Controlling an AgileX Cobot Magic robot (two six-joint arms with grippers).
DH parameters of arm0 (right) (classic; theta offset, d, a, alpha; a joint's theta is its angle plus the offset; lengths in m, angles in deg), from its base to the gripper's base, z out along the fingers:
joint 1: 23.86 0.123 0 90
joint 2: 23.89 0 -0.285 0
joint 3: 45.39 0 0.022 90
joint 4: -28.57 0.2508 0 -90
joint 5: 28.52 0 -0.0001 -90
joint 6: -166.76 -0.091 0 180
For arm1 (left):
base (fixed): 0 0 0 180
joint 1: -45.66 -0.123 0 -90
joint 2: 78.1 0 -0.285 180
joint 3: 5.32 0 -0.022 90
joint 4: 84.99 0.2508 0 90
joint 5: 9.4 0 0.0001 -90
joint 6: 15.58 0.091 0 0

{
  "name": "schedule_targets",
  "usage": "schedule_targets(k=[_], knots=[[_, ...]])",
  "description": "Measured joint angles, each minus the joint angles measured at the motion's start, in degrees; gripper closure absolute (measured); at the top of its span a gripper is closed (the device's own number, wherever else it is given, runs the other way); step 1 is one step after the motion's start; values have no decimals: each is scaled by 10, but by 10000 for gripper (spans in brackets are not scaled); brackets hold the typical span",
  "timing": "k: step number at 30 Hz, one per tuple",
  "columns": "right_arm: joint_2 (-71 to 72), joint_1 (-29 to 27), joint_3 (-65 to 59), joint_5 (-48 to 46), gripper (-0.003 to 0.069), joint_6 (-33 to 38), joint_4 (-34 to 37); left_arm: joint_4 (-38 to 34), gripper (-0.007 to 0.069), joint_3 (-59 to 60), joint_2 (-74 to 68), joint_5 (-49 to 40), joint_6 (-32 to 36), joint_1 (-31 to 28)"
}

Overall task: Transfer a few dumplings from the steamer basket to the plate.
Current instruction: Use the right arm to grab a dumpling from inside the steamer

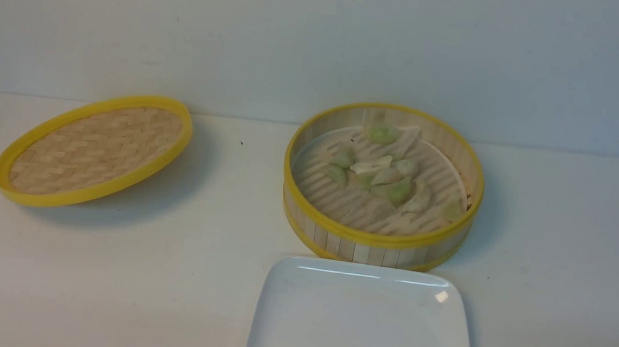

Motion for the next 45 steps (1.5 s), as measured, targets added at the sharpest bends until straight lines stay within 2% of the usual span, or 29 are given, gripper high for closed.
schedule_targets(k=[11,14,16,20,21,22,26,28,29,31,34,37,38,41,45], knots=[[0,2,0,0,673,0,0,8,620,0,0,4,0,0],[0,2,-1,7,673,1,0,-9,620,0,0,22,-5,0],[0,2,-5,40,673,-10,50,-55,620,1,0,58,-29,0],[0,2,-5,157,673,-81,229,-177,620,1,0,120,-87,0],[0,2,-5,178,673,-95,257,-193,620,1,0,128,-91,0],[0,2,-5,206,673,-110,318,-228,620,1,0,149,-98,0],[0,2,-5,257,673,-120,431,-305,620,1,0,211,-103,0],[0,2,-5,276,673,-120,465,-336,620,1,0,257,-104,0],[0,2,-5,313,673,-124,500,-360,620,1,0,310,-104,0],[0,2,-5,341,673,-126,527,-374,620,-6,0,373,-104,0],[0,2,44,309,673,-113,526,-361,620,-84,-2,400,-88,0],[-20,2,143,223,673,-76,461,-316,624,-189,-37,335,-58,0],[-54,2,205,153,673,-58,424,-293,631,-251,-74,284,-43,0],[-141,2,313,28,673,-30,368,-267,631,-348,-154,143,-28,0],[-326,2,481,-183,673,15,303,-253,631,-515,-351,-159,-24,0]])
